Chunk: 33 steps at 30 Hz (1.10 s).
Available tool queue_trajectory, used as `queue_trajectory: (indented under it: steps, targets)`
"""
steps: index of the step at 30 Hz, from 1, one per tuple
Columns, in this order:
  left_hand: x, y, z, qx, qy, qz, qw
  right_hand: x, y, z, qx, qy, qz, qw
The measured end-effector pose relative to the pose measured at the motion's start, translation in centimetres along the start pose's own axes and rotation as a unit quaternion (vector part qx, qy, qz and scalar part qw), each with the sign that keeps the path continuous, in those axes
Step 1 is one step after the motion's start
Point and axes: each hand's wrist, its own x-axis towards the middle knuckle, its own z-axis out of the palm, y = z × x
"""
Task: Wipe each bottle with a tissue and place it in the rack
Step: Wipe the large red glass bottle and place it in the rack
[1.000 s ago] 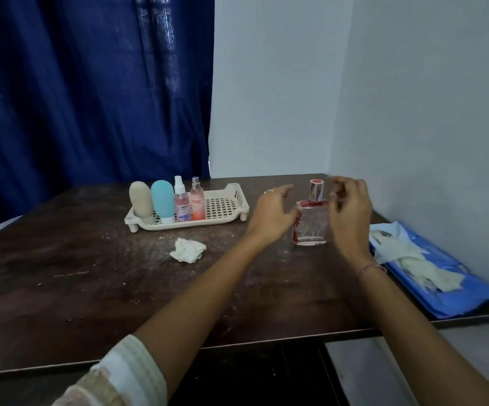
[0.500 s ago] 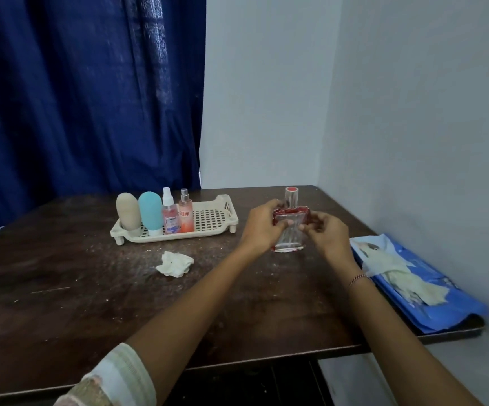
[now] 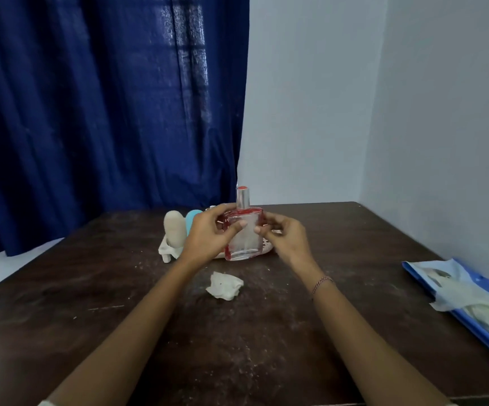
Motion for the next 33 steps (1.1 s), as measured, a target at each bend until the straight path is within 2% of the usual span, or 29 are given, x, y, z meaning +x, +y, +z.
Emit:
queue_trajectory:
  steps: [5, 14, 19, 20, 22, 25, 27, 29, 33]
  targets:
    - [-1.3, -2.6, -1.3, -0.036, 0.029, -0.007, 0.999, -0.2, 0.7, 3.1, -0.016, -0.003, -0.011, 1.0]
    - [-1.4, -3.9, -1.2, -0.018, -0.034, -0.011, 0.999, -1.2, 1.5, 2.8, -0.092, -0.02, -0.04, 0.995]
    - [-1.5, -4.3, -1.3, 0.002, -0.043, -0.002, 0.999, -2.0, 0.9, 2.9, -0.148, 0.009, -0.155, 0.977]
    - [-1.5, -4.4, -1.3, 0.001, -0.043, -0.002, 0.999, -2.2, 0.7, 2.9, -0.163, -0.017, -0.166, 0.972]
    - [-1.5, -4.4, -1.4, -0.008, -0.046, -0.004, 0.999, -2.5, 0.6, 2.9, -0.198, -0.121, -0.167, 0.958]
    - [-1.5, -4.3, -1.6, -0.023, -0.048, -0.002, 0.999, -2.8, 0.5, 3.1, -0.254, -0.278, -0.155, 0.913]
    - [-1.5, -4.3, -1.8, -0.024, -0.051, -0.007, 0.998, -2.5, 0.6, 3.3, -0.314, -0.32, -0.18, 0.876]
    - [-1.5, -4.5, -1.8, -0.031, -0.062, -0.02, 0.997, -2.3, 0.9, 3.3, -0.336, -0.347, -0.185, 0.856]
    - [-1.6, -4.3, -2.0, -0.039, -0.077, -0.028, 0.996, -2.1, 1.0, 3.2, -0.315, -0.362, -0.169, 0.861]
